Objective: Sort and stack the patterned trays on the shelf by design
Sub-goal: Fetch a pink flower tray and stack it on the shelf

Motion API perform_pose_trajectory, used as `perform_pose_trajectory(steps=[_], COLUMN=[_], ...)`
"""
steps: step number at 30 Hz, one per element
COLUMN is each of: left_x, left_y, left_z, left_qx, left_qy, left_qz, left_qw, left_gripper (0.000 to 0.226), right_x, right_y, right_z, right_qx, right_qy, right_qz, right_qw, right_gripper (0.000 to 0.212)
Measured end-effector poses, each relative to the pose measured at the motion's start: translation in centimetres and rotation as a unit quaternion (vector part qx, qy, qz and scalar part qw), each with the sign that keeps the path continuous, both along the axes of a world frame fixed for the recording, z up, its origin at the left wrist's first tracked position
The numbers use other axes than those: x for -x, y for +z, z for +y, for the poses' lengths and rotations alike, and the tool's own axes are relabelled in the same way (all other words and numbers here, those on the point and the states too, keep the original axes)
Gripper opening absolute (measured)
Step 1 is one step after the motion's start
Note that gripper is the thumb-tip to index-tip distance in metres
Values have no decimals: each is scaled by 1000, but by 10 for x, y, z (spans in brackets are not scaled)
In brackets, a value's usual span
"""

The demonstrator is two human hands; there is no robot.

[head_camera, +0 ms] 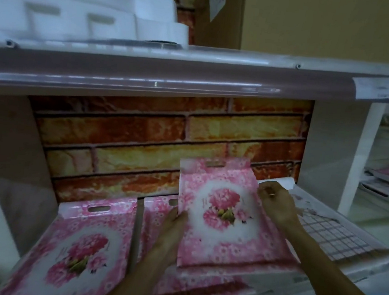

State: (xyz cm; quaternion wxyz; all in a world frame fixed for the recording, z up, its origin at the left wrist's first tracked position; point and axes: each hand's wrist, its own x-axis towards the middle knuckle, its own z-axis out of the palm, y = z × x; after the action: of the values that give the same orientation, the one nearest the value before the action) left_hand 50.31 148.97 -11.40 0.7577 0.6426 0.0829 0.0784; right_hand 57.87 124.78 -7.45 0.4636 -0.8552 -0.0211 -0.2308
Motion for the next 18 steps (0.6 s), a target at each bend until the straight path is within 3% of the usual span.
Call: perform_pose_trajectory(steps=[3,8,14,18], left_x=[11,32,59,77], left_y=[10,24,34,34], left_z=[28,71,117,154], left_qx=[-12,-9,-33,-71], left_qy=[35,90,113,140], left_qz=[-38,-79,-82,-66], left_qw=[999,993,990,985], left_gripper=[44,42,48,29], right_x=[4,20,36,45], right_y=[2,0,3,1], right_z=[25,73,126,162], right_qx=[-27,-63,-64,-45], right_qy=[10,104,138,151], right_qz=[-17,3,-3,6], right_qw=[999,993,988,987], right_gripper=[32,33,28,29])
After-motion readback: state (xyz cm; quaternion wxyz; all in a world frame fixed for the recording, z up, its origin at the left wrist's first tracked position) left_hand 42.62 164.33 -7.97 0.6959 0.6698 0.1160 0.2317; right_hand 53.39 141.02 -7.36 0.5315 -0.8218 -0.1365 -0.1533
